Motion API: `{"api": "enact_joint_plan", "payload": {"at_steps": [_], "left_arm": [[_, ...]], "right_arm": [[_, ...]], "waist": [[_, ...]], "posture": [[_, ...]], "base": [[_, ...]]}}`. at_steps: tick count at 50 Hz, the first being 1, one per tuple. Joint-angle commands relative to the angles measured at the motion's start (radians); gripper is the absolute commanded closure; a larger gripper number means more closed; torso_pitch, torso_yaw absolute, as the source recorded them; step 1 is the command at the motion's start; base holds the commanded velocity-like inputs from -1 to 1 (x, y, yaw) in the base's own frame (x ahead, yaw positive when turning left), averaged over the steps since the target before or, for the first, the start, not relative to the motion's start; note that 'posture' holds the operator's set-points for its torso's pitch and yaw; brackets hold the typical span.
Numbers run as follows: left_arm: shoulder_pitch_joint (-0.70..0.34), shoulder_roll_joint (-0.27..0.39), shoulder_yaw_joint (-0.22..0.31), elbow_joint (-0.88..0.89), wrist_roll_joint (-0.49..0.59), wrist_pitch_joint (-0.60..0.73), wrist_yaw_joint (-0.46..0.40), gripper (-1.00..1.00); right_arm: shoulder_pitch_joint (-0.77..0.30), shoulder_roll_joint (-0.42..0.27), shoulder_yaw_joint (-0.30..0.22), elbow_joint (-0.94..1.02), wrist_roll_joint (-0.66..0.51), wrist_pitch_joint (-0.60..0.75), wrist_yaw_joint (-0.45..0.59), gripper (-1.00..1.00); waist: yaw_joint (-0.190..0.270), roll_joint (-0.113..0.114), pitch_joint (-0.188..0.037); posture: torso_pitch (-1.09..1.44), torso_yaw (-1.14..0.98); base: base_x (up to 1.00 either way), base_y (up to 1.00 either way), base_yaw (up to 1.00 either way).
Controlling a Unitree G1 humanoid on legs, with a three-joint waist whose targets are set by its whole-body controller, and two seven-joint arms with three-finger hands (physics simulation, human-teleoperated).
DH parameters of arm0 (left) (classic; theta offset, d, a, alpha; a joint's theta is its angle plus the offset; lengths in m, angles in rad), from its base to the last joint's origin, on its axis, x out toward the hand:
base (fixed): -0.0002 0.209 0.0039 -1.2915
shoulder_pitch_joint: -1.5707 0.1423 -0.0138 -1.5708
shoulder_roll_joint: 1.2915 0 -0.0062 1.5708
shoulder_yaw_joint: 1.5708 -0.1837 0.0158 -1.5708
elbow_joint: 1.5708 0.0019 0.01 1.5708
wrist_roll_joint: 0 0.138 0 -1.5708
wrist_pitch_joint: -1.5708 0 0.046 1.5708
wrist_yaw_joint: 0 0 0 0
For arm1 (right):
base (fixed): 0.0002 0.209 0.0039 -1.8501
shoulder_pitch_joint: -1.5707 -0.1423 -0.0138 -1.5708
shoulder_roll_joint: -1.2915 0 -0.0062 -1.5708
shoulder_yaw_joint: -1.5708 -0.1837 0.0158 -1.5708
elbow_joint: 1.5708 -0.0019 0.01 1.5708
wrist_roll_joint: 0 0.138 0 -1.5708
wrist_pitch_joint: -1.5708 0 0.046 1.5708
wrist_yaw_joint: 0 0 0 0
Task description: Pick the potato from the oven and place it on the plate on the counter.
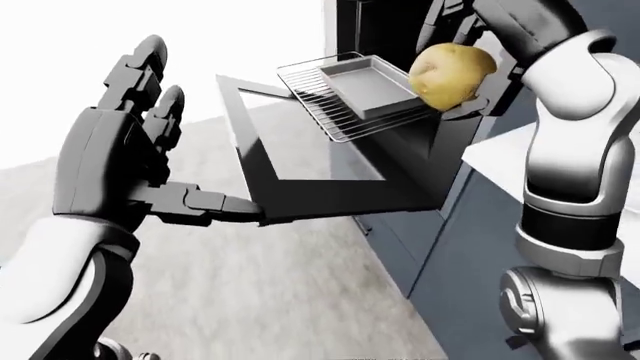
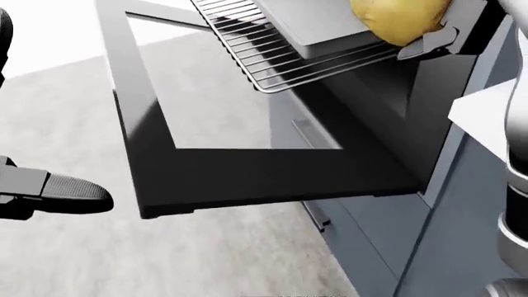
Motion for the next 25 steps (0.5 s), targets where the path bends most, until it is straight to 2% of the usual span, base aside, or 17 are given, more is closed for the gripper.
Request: {"api": "enact_joint_plan", "payload": {"at_steps": [1, 2, 3, 5, 9, 11, 12, 13, 14, 15, 16, 18, 22, 24, 25], "left_arm": [[-0.019, 0.007, 0.008, -0.006, 0.03, -0.025, -0.007, -1.0], [-0.024, 0.005, 0.008, -0.007, 0.034, -0.019, -0.01, -1.0], [-0.036, 0.004, 0.01, -0.009, 0.035, -0.006, -0.012, -1.0], [-0.042, 0.002, 0.009, -0.012, 0.042, 0.003, -0.017, -1.0], [-0.043, -0.004, 0.002, -0.012, 0.062, 0.003, -0.029, -1.0], [-0.039, -0.006, -0.005, -0.006, 0.077, -0.006, -0.037, -1.0], [-0.042, -0.009, -0.009, -0.006, 0.083, -0.006, -0.04, -1.0], [-0.044, -0.011, -0.015, -0.004, 0.09, -0.005, -0.041, -1.0], [-0.048, -0.013, -0.015, -0.006, 0.094, -0.001, -0.046, -1.0], [-0.049, -0.015, -0.015, -0.007, 0.098, 0.002, -0.048, -1.0], [-0.049, -0.017, -0.015, -0.01, 0.102, 0.003, -0.052, -1.0], [-0.048, -0.02, -0.011, -0.016, 0.111, 0.01, -0.061, -1.0], [-0.056, -0.024, -0.017, -0.015, 0.132, 0.015, -0.075, -1.0], [-0.054, -0.029, -0.021, -0.017, 0.144, 0.014, -0.081, -1.0], [-0.054, -0.031, -0.022, -0.017, 0.149, 0.014, -0.084, -1.0]], "right_arm": [[-0.033, -0.021, -0.019, -0.03, 0.012, -0.008, -0.022, 0.97], [-0.032, -0.025, -0.02, -0.029, 0.016, -0.009, -0.025, 0.98], [-0.028, -0.027, -0.02, -0.03, 0.018, -0.009, -0.028, 0.98], [-0.018, -0.025, -0.019, -0.036, 0.02, -0.009, -0.032, 0.98], [-0.002, -0.027, -0.02, -0.049, 0.024, -0.012, -0.029, 0.98], [0.005, -0.034, -0.025, -0.054, 0.029, -0.015, -0.027, 0.98], [0.006, -0.039, -0.028, -0.051, 0.031, -0.017, -0.027, 0.98], [0.007, -0.043, -0.031, -0.052, 0.033, -0.017, -0.026, 0.98], [0.006, -0.046, -0.032, -0.05, 0.035, -0.016, -0.027, 0.98], [0.008, -0.047, -0.033, -0.05, 0.036, -0.017, -0.029, 0.98], [0.009, -0.049, -0.033, -0.049, 0.038, -0.017, -0.029, 0.97], [0.014, -0.05, -0.035, -0.047, 0.042, -0.016, -0.034, 0.98], [0.01, -0.058, -0.038, -0.035, 0.047, -0.012, -0.044, 0.97], [0.021, -0.061, -0.047, -0.035, 0.054, -0.012, -0.056, 0.98], [0.023, -0.062, -0.047, -0.035, 0.057, -0.01, -0.058, 0.98]], "waist": [[0.002, -0.013, -0.024], [-0.002, -0.003, -0.019], [-0.005, -0.005, -0.021], [-0.006, -0.024, -0.033], [-0.002, -0.065, -0.026], [0.003, -0.098, -0.03], [0.004, -0.124, -0.035], [0.003, -0.167, -0.05], [-0.004, -0.131, -0.038], [0.003, -0.14, -0.043], [-0.002, -0.135, -0.047], [-0.002, -0.116, -0.044], [0.003, -0.08, -0.021], [0.003, -0.053, -0.019], [0.002, -0.032, -0.023]], "posture": [[0.0, 0.0], [0.0, 0.0], [0.0, 0.0], [0.0, 0.0], [0.0, 0.0], [0.0, 0.0], [0.0, 0.0], [0.0, 0.0], [0.0, 0.0], [0.0, 0.0], [0.0, 0.0], [0.0, 0.0], [0.0, 0.0], [0.0, 0.0], [0.0, 0.0]], "base": [[0.0, 0.0, -0.36], [0.0, 0.0, -0.37], [0.0, 0.0, -0.37], [0.0, 0.0, -0.36], [0.0, 0.0, -0.37], [0.0, 0.0, -0.37], [0.0, 0.0, -0.36], [0.0, 0.0, -0.36], [0.0, 0.0, -0.37], [0.0, 0.0, -0.37], [0.0, 0.0, -0.36], [0.0, 0.0, -0.37], [0.0, 0.0, -0.37], [0.0, 0.0, -0.38], [0.0, 0.0, -0.38]]}}
